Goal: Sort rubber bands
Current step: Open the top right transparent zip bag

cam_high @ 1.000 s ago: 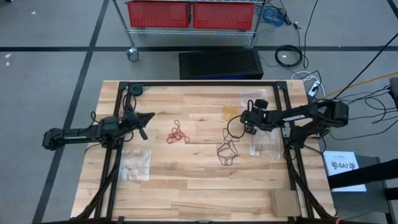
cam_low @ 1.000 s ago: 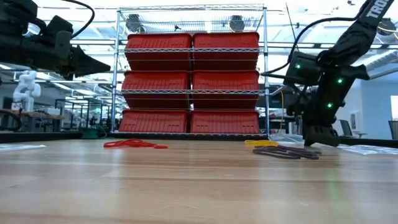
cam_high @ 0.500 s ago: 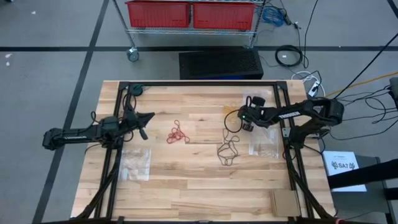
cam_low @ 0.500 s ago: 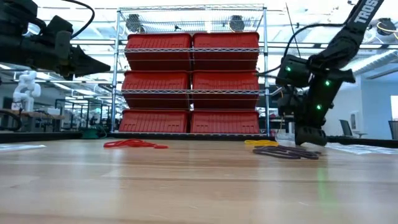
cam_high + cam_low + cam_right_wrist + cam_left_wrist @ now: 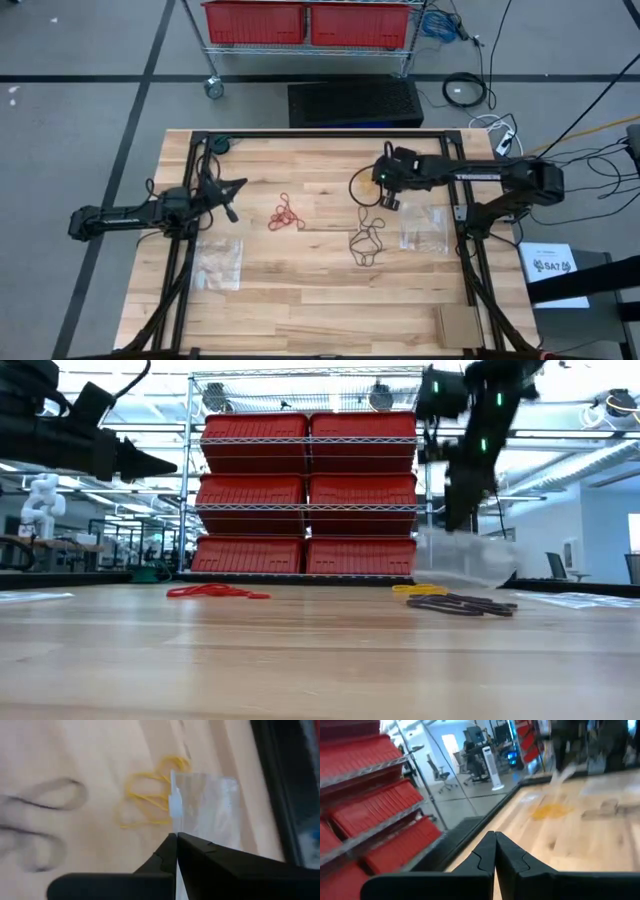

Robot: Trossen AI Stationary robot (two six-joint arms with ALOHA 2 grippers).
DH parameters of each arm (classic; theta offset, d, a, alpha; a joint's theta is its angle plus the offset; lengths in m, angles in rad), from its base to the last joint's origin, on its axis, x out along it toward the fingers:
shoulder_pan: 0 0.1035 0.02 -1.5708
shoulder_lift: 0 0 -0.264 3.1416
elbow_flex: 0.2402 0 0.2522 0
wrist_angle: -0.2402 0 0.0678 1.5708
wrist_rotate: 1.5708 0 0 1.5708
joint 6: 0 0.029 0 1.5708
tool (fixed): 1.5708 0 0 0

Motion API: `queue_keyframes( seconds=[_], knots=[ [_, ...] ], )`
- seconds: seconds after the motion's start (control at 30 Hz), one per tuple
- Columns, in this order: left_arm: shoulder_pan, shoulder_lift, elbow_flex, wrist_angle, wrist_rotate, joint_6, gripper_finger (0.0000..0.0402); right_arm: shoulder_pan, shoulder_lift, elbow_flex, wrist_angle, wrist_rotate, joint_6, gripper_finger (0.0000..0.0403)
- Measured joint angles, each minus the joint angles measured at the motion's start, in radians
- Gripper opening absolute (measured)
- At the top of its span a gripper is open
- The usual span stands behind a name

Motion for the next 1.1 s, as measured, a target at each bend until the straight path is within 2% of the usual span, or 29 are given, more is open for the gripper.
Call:
queue_keyframes(
  seconds=[0.1,0.23,0.43,0.5,0.63,0.73,0.87,0.97,1.1],
  knots=[
    [0.000,0.000,0.000,-0.007,0.000,0.016,0.0008,0.043,-0.014,0.097,-0.118,-0.049,0.041,0.0000],
    [0.000,0.000,0.000,-0.007,-0.001,0.013,0.0008,0.112,-0.024,0.211,-0.202,-0.052,0.054,0.0000],
    [0.000,0.000,0.000,0.022,0.011,0.106,0.0008,0.194,-0.024,0.269,-0.132,-0.133,0.108,0.0000],
    [0.000,0.000,0.000,0.045,0.026,0.025,0.0008,0.222,-0.019,0.269,-0.110,-0.149,0.128,0.0000],
    [0.000,0.000,0.000,0.093,0.029,-0.237,0.0008,0.267,0.008,0.269,-0.053,-0.151,0.158,0.0000],
    [0.000,0.000,0.000,0.117,0.050,-0.262,0.0008,0.288,0.033,0.269,0.000,-0.152,0.162,0.0000],
    [0.000,0.002,0.000,0.166,0.158,-0.389,0.0008,0.302,0.076,0.269,0.099,-0.154,0.167,0.0000],
    [0.000,0.011,0.000,0.233,0.243,-0.410,0.0009,0.302,0.126,0.269,0.185,-0.154,0.166,0.0000],
    [0.000,0.043,0.000,0.262,0.352,-0.478,0.0032,0.299,0.201,0.269,0.297,-0.160,0.131,0.0000]
  ],
)
